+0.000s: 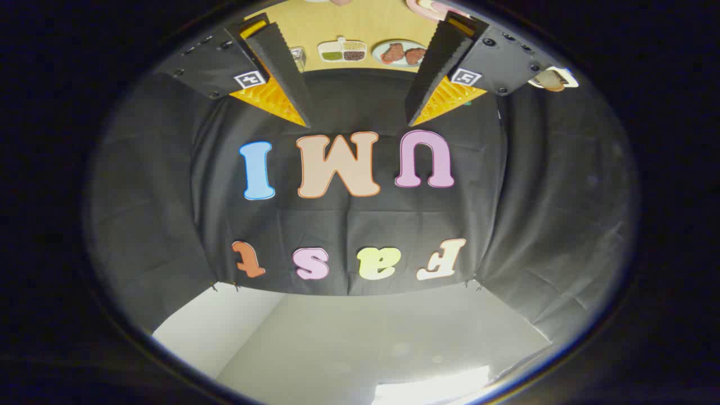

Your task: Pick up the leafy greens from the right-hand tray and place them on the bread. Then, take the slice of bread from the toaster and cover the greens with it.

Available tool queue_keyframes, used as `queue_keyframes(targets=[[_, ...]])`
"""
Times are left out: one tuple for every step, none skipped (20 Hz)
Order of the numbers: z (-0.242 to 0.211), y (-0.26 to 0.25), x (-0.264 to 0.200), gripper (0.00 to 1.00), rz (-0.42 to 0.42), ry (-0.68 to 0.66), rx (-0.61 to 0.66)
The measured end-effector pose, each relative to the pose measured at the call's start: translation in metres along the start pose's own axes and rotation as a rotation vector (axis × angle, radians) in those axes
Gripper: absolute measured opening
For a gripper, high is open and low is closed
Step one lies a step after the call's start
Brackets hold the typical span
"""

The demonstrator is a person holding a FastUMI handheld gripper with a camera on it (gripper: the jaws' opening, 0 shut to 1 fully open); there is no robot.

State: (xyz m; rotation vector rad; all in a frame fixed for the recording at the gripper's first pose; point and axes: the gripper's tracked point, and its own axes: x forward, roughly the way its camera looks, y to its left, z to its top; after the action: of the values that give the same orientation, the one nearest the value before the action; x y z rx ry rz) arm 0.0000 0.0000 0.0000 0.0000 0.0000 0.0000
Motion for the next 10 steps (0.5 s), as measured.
queue_keyframes(targets=[[0.000,-0.004,0.000,1.00,-0.003,-0.003,-0.012],[0.001,-0.005,0.000,1.00,-0.002,-0.005,-0.021],[0.001,-0.007,-0.001,1.00,-0.001,-0.006,-0.028],[0.001,-0.008,-0.001,1.00,0.002,-0.007,-0.035],[0.000,-0.010,-0.002,1.00,0.004,-0.005,-0.042],[-0.001,-0.013,-0.002,1.00,0.005,-0.001,-0.047],[-0.002,-0.015,-0.002,1.00,0.005,0.002,-0.051],[-0.002,-0.018,-0.002,1.00,0.003,0.003,-0.053],[-0.001,-0.020,-0.002,1.00,0.001,0.001,-0.051],[-0.001,-0.022,-0.003,1.00,0.000,0.000,-0.050]])
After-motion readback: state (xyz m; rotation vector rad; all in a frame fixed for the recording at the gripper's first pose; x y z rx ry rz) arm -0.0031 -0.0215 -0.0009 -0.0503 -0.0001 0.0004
